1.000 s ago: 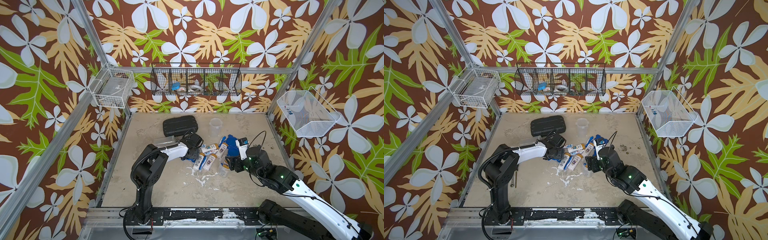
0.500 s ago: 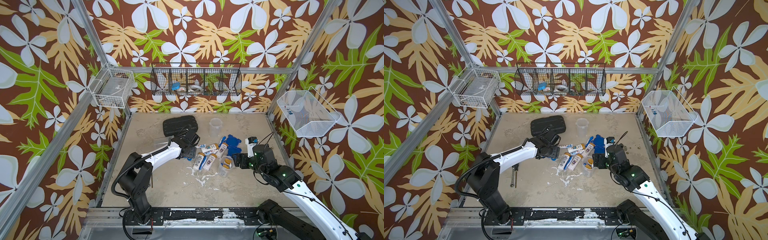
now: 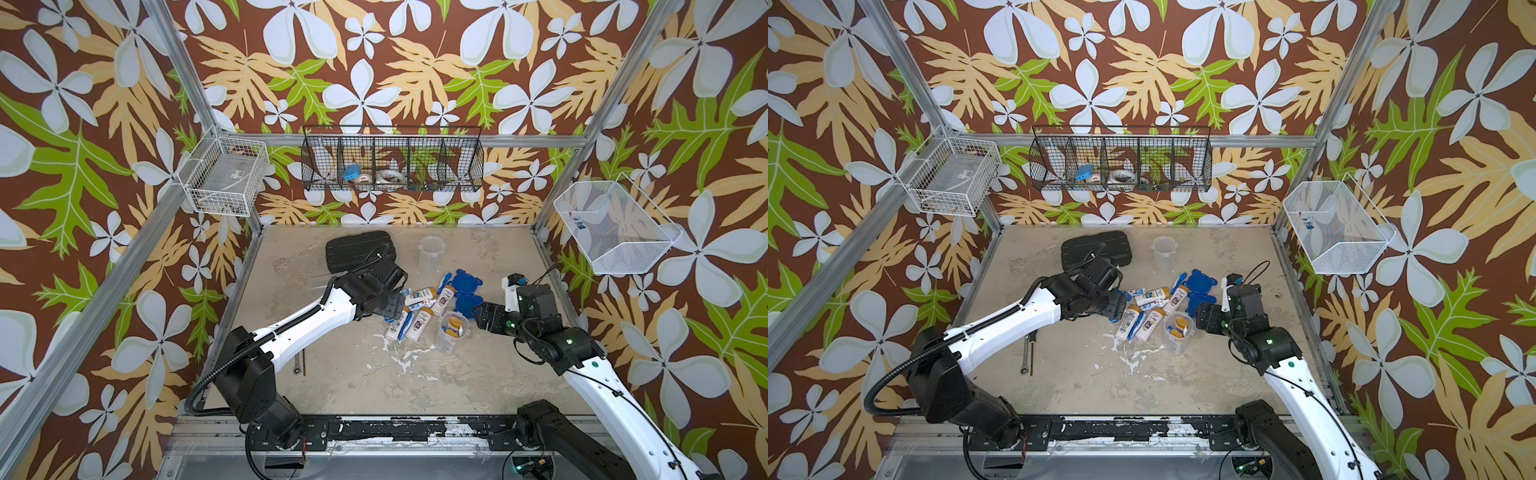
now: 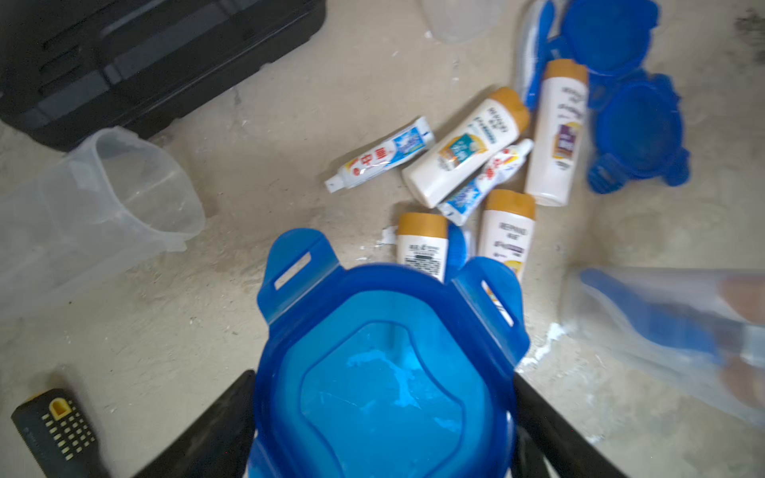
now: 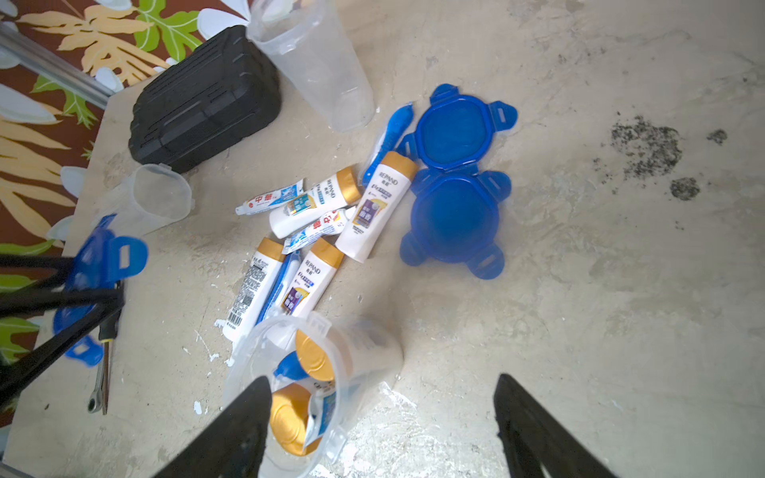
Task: Pack away toiletry kits
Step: Pick up the lid from the center of the board, then close the lid on the container.
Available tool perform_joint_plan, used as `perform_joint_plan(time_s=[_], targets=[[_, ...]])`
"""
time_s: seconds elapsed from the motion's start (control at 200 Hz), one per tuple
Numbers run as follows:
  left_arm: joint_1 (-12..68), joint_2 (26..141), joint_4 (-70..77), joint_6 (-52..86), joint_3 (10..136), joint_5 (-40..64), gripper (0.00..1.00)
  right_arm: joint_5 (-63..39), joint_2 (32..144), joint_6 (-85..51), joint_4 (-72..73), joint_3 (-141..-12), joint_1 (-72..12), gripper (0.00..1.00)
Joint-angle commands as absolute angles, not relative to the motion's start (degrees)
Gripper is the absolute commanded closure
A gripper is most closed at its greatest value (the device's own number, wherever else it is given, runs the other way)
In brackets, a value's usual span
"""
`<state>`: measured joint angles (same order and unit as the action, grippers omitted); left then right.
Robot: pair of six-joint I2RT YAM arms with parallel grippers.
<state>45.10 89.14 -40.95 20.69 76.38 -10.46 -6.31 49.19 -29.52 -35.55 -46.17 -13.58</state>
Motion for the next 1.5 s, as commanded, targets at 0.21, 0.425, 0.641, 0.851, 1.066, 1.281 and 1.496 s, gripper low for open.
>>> perform_joint_plan(time_s=[0.21,0.425,0.641,0.851,1.066,1.281,1.496], targets=[[58.3,89.7,-40.7,13.7,85.1,-9.0,0.35,-18.7,50.8,-27.6,-33.9,-45.2,4.8,0.17],[64.2,95.2,-38.2,9.5,88.4,-7.7,0.33,-17.5,50.8,-27.8,-34.7,-45.6,4.8,0.17],[65.8,99.4,-36.1,3.9,91.4,-8.5,0.31,-17.1,49.0,-27.6,-36.7,-43.8,4.8,0.17],[65.8,104.6,-36.6,-1.8,95.7,-9.8,0.31,-17.0,46.9,-27.6,-39.1,-42.8,4.8,0.18],[65.8,107.6,-36.4,-6.1,97.1,-12.3,0.28,-16.0,46.1,-26.7,-42.3,-44.7,4.8,0.18],[65.7,109.8,-36.1,-7.4,97.8,-12.4,0.27,-15.7,44.9,-26.4,-44.4,-45.4,4.8,0.18],[65.5,110.6,-36.5,-7.3,97.4,-12.3,0.23,-15.8,44.5,-26.4,-45.0,-45.7,4.8,0.18]])
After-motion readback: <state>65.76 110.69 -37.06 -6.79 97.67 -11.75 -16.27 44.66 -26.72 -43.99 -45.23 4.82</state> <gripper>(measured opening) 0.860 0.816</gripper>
